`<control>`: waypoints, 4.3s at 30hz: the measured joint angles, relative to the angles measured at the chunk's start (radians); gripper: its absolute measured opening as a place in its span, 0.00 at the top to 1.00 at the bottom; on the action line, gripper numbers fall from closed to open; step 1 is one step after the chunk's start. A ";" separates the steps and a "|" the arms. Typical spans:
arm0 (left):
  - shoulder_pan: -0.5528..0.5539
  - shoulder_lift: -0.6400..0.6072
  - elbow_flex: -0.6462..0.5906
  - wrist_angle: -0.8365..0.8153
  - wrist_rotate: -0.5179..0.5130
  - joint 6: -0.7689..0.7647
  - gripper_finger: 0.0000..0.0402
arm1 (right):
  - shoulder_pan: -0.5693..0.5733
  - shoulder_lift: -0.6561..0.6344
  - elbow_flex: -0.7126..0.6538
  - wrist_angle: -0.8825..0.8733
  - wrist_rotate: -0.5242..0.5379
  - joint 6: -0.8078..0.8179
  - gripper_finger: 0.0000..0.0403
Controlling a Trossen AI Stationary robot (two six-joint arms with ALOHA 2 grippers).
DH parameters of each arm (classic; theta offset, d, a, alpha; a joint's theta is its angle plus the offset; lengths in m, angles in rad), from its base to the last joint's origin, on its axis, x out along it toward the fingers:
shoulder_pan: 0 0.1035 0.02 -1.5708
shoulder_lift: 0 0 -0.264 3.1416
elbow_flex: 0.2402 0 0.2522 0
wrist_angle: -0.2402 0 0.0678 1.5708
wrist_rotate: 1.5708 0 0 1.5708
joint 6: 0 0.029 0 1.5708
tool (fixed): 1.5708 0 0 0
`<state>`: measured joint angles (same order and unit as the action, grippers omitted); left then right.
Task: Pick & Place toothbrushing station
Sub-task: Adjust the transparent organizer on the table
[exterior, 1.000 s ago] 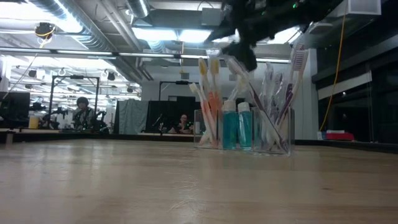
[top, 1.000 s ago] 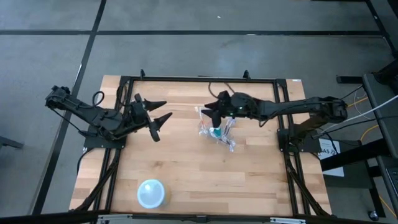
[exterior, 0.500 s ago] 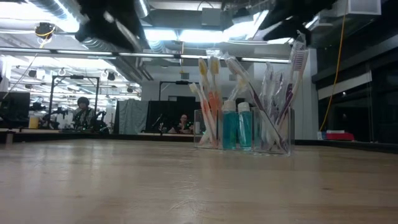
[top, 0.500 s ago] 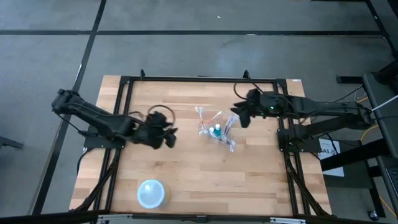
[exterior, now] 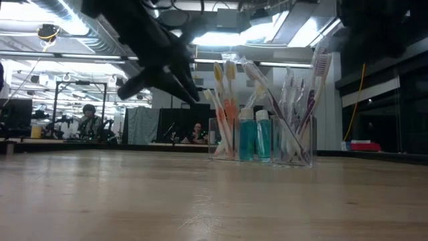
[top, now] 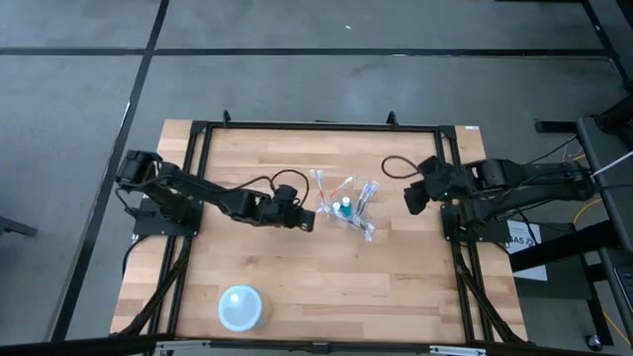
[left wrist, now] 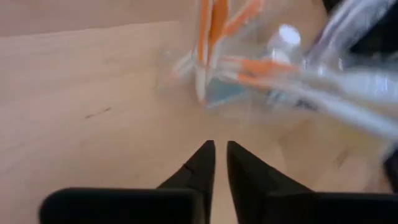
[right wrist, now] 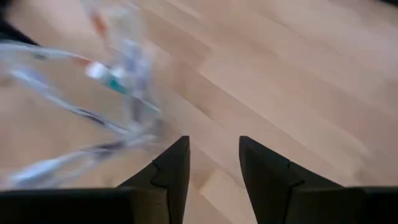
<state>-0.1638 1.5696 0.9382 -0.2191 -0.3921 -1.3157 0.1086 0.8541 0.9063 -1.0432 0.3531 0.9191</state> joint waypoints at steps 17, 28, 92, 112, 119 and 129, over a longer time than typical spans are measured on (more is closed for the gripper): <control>0.092 0.052 0.000 0.003 0.116 -0.224 1.00 | -0.007 -0.124 -0.510 0.525 -0.088 0.222 0.66; 0.175 0.156 0.000 0.106 0.213 -0.251 1.00 | -0.019 -0.071 -0.526 0.634 -0.084 0.199 0.66; 0.309 0.176 0.000 0.265 0.222 -0.201 1.00 | 0.213 0.441 -0.377 1.241 0.125 0.354 0.77; 0.312 0.176 0.000 0.276 0.228 -0.218 0.99 | 0.221 0.410 -0.377 0.878 0.070 0.460 0.77; 0.325 0.176 0.000 0.313 0.239 -0.216 1.00 | 0.195 0.489 -0.377 1.010 0.040 0.427 0.77; 0.330 0.176 0.000 0.320 0.270 -0.191 1.00 | 0.180 0.658 -0.377 1.321 -0.022 0.415 0.77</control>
<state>0.1661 1.7458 0.9379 0.1009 -0.1217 -1.5068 0.2891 1.5122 0.5289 0.2781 0.3312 1.3342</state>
